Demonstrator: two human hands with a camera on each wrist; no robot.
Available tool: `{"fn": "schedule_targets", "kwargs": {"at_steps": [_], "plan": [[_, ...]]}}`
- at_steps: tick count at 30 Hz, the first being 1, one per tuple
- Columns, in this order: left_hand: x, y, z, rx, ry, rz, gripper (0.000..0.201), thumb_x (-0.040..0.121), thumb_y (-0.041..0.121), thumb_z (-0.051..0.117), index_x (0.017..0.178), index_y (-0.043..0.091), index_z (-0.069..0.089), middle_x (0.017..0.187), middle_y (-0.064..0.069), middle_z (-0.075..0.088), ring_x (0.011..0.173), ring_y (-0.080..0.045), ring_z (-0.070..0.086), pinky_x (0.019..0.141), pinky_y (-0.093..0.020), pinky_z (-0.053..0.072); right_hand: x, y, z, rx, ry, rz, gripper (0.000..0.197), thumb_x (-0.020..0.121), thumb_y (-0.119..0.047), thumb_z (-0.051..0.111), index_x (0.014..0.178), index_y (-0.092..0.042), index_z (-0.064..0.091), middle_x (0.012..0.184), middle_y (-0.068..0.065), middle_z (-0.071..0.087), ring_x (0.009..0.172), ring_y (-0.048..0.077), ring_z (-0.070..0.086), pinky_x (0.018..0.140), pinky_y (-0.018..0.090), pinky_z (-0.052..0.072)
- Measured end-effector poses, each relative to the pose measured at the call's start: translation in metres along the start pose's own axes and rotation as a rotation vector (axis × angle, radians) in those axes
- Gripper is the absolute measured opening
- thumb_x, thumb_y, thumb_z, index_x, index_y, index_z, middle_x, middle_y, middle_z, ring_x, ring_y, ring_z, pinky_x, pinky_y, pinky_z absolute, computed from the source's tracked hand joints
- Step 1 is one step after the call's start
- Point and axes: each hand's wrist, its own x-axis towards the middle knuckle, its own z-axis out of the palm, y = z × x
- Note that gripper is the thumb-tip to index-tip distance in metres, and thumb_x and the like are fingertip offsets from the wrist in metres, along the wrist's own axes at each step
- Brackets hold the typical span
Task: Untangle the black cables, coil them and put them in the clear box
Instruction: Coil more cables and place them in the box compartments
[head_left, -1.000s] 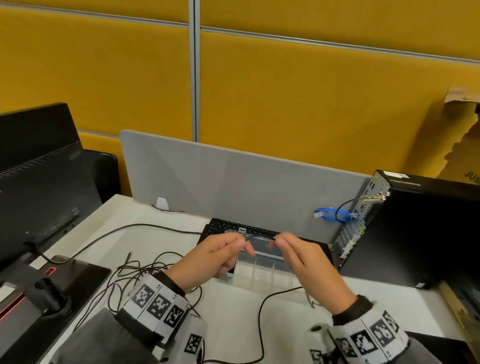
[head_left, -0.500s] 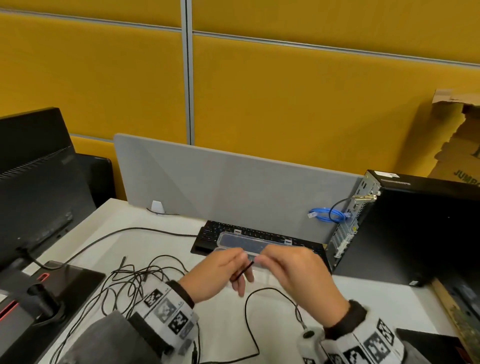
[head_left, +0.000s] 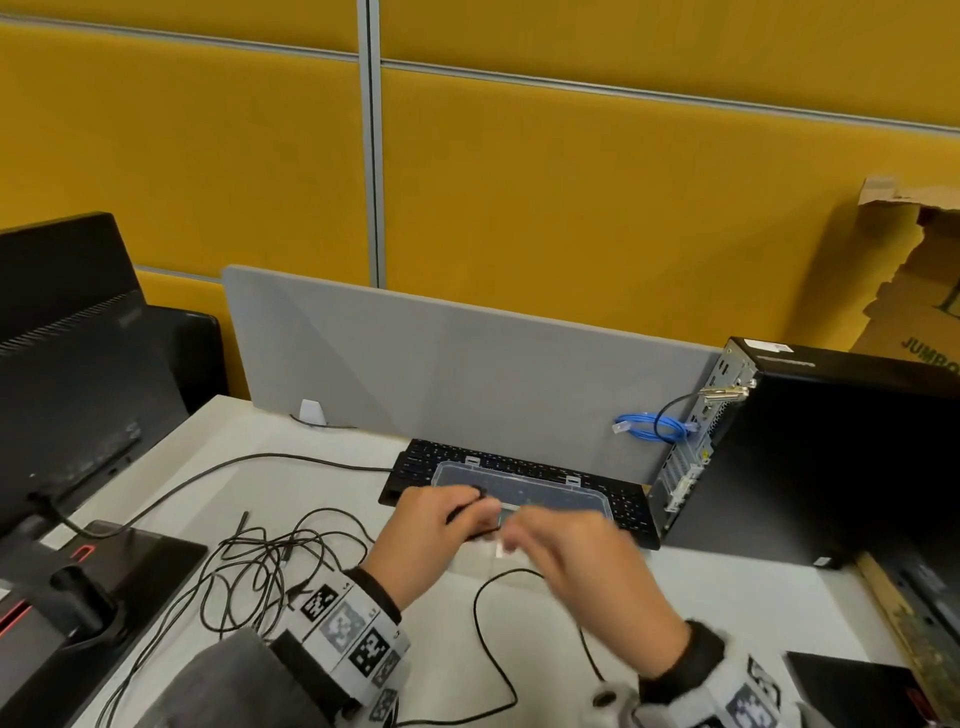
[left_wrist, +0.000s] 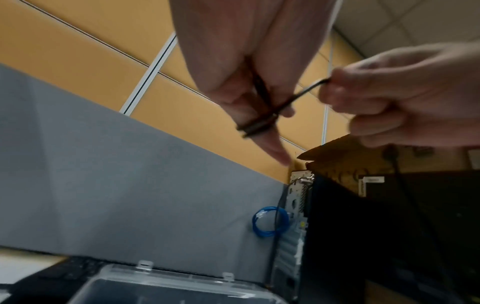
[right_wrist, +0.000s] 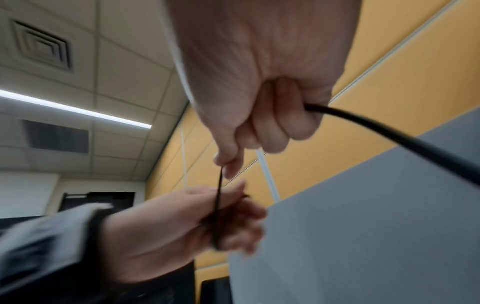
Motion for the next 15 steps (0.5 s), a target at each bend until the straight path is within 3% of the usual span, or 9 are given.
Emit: {"fn": "schedule_targets", "kwargs": {"at_steps": [2,3,4,6,8,10,13,15], "plan": [[-0.006,0.008,0.003,-0.249,-0.222,-0.152,0.042,0.099,0.028,0.037,0.078,0.005,0.066,0.068,-0.004,0.068,0.062,-0.014,0.065,0.061,-0.021,0.049,0.010,0.016,-0.007,0.077,0.197,0.045,0.033,0.083,-0.063,0.032,0.095,-0.042,0.054,0.083,-0.022,0.067,0.077,0.000,0.062,0.069,0.024,0.049],[-0.008,0.014,0.002,-0.422,-0.320,-0.213,0.045,0.099,0.029,0.034,0.080,0.003,0.064,0.071,-0.009,0.068,0.062,-0.019,0.065,0.060,-0.021,0.048,0.013,0.024,-0.005,0.126,0.226,0.060,0.029,0.084,-0.061,0.037,0.093,-0.042,0.057,0.083,-0.027,0.066,0.079,-0.004,0.061,0.071,0.021,0.049],[-0.008,0.019,-0.001,-0.557,-0.383,-0.228,0.042,0.095,0.029,0.034,0.083,0.001,0.063,0.074,-0.011,0.067,0.064,-0.020,0.064,0.060,-0.021,0.047,0.017,0.030,0.000,0.186,0.208,0.064,0.025,0.087,-0.056,0.042,0.092,-0.040,0.060,0.085,-0.029,0.066,0.082,-0.006,0.061,0.074,0.021,0.050],[-0.007,0.021,-0.003,-0.704,-0.396,-0.182,0.037,0.088,0.025,0.037,0.092,-0.001,0.064,0.080,-0.016,0.066,0.066,-0.019,0.063,0.062,-0.021,0.047,0.020,0.032,0.011,0.296,0.020,0.075,0.021,0.096,-0.036,0.045,0.098,-0.033,0.065,0.094,-0.020,0.068,0.091,-0.001,0.063,0.084,0.029,0.050],[-0.005,0.017,0.000,-0.739,-0.291,-0.156,0.035,0.091,0.025,0.042,0.099,0.000,0.066,0.085,-0.018,0.068,0.070,-0.019,0.063,0.066,-0.022,0.048,0.016,0.024,0.021,0.316,-0.199,0.076,0.027,0.100,-0.020,0.039,0.109,-0.021,0.064,0.108,-0.007,0.067,0.100,0.008,0.061,0.093,0.025,0.046],[-0.004,0.013,0.008,-0.671,-0.104,-0.152,0.028,0.097,0.021,0.044,0.101,0.005,0.067,0.085,-0.010,0.073,0.074,-0.016,0.067,0.066,-0.022,0.049,0.011,0.014,0.027,0.257,-0.353,0.076,0.029,0.102,-0.020,0.034,0.112,-0.015,0.060,0.113,0.000,0.063,0.103,0.014,0.057,0.087,0.016,0.040],[0.001,0.002,0.011,-0.459,0.141,-0.073,0.024,0.096,0.018,0.045,0.096,0.015,0.069,0.092,-0.001,0.074,0.085,-0.009,0.070,0.074,-0.014,0.050,0.001,-0.005,0.028,0.175,-0.639,0.069,0.030,0.101,-0.025,0.031,0.102,-0.015,0.058,0.093,-0.001,0.057,0.087,0.015,0.050,0.075,0.027,0.035],[0.002,-0.008,0.007,-0.226,0.154,-0.041,0.026,0.097,0.025,0.045,0.091,0.019,0.069,0.090,0.004,0.073,0.084,-0.003,0.068,0.079,-0.015,0.050,-0.001,-0.011,0.019,0.180,-0.644,0.045,0.027,0.101,-0.027,0.032,0.090,-0.021,0.057,0.075,-0.007,0.049,0.070,0.007,0.043,0.067,0.027,0.034]]}}
